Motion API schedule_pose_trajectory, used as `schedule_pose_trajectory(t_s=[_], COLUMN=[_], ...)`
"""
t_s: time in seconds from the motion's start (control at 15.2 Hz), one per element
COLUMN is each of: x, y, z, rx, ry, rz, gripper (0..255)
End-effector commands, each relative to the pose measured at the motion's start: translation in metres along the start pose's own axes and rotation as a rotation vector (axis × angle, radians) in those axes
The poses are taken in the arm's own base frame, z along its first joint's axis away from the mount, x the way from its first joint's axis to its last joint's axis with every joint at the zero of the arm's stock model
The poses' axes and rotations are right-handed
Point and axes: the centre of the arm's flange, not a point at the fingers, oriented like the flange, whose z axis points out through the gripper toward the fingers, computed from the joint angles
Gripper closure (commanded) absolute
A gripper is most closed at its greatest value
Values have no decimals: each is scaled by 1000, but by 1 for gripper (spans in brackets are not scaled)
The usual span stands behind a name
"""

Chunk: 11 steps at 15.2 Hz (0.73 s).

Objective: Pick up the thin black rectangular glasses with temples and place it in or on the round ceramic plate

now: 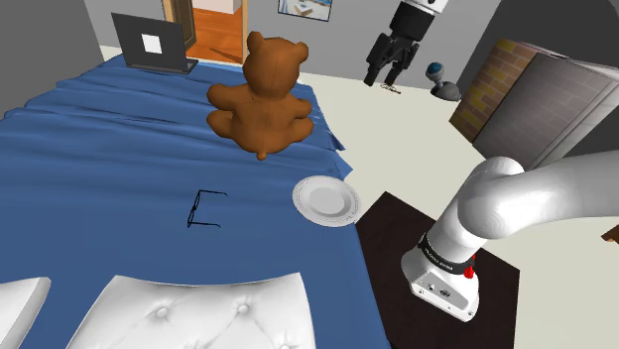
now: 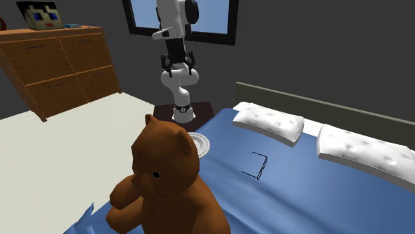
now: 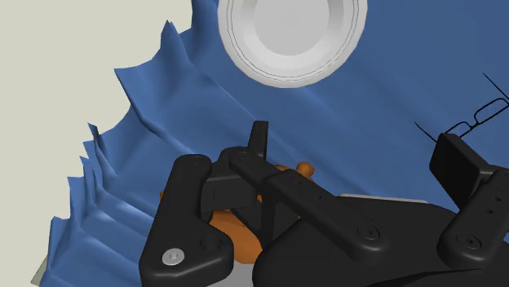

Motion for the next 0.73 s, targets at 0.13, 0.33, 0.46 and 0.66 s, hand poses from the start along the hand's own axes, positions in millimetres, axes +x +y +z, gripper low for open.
schedule_pose_trajectory(t_s=[0.13, 0.33, 0.46, 0.66], x=[3, 9, 13, 20], y=[-19, -46, -64, -91], z=[19, 47, 66, 94], rx=[-2, -4, -6, -8], ry=[-2, -5, -7, -10], rz=[29, 72, 101, 144], gripper=[0, 0, 0, 0])
